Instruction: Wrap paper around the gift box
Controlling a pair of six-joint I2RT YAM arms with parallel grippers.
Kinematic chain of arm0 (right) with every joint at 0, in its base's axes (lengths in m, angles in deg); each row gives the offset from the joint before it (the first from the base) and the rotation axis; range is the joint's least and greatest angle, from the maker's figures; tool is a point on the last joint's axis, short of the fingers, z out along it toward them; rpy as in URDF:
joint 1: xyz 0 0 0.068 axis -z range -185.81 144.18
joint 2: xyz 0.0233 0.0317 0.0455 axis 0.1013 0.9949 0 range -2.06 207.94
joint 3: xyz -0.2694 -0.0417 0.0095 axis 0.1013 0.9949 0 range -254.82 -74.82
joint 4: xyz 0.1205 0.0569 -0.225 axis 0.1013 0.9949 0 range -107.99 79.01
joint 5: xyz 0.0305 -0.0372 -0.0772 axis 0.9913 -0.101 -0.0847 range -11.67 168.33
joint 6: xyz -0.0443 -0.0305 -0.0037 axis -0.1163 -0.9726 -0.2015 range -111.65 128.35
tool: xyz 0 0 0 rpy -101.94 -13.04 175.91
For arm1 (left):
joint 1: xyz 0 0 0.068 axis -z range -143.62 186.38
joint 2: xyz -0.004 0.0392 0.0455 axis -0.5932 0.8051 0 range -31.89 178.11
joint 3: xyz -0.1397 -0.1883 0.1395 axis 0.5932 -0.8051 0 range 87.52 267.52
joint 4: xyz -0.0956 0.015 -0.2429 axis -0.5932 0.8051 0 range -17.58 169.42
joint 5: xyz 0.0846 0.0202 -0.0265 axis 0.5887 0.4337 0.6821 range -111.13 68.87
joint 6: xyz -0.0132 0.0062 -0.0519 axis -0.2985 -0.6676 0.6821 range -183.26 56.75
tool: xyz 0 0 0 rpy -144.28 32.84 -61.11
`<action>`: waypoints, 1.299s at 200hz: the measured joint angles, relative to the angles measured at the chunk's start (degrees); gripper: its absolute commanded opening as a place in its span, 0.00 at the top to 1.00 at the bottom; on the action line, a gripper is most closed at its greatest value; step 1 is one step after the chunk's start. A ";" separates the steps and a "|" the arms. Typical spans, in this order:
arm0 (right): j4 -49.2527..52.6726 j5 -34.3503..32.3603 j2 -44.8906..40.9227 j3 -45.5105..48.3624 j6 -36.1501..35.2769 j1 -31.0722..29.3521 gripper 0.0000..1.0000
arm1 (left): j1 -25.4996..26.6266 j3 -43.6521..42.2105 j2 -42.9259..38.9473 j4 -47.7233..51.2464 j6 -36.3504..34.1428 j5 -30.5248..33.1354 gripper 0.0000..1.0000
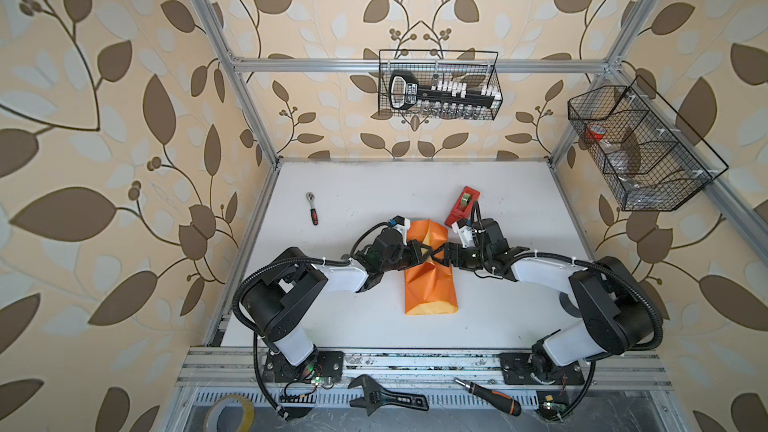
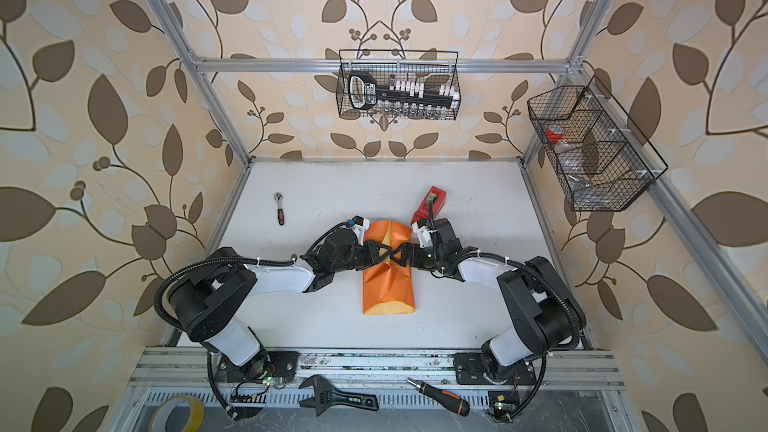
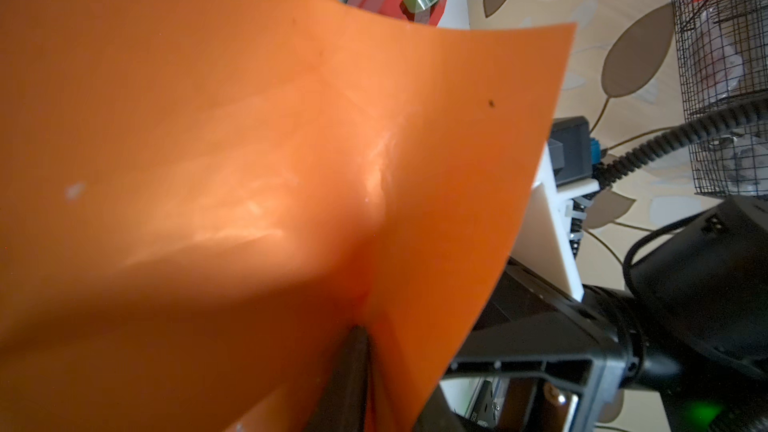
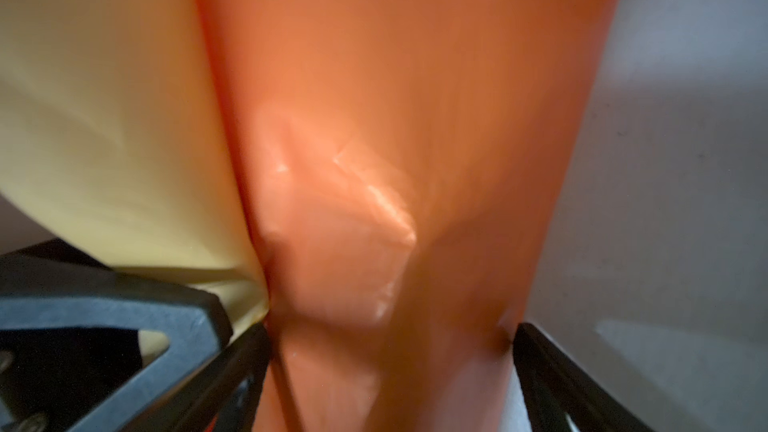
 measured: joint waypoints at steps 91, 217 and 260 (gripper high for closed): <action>8.28 -1.49 -1.16 -3.32 -1.70 0.59 0.08 | 0.31 -2.05 0.81 -5.95 0.33 0.15 0.69; 16.28 -3.34 -9.25 -5.86 -4.55 7.58 0.07 | 0.42 -0.31 0.96 -6.95 0.70 -1.18 0.36; 14.67 -3.32 -13.35 -2.29 -4.46 7.26 0.05 | 0.42 0.26 0.74 -6.03 0.50 -1.33 0.33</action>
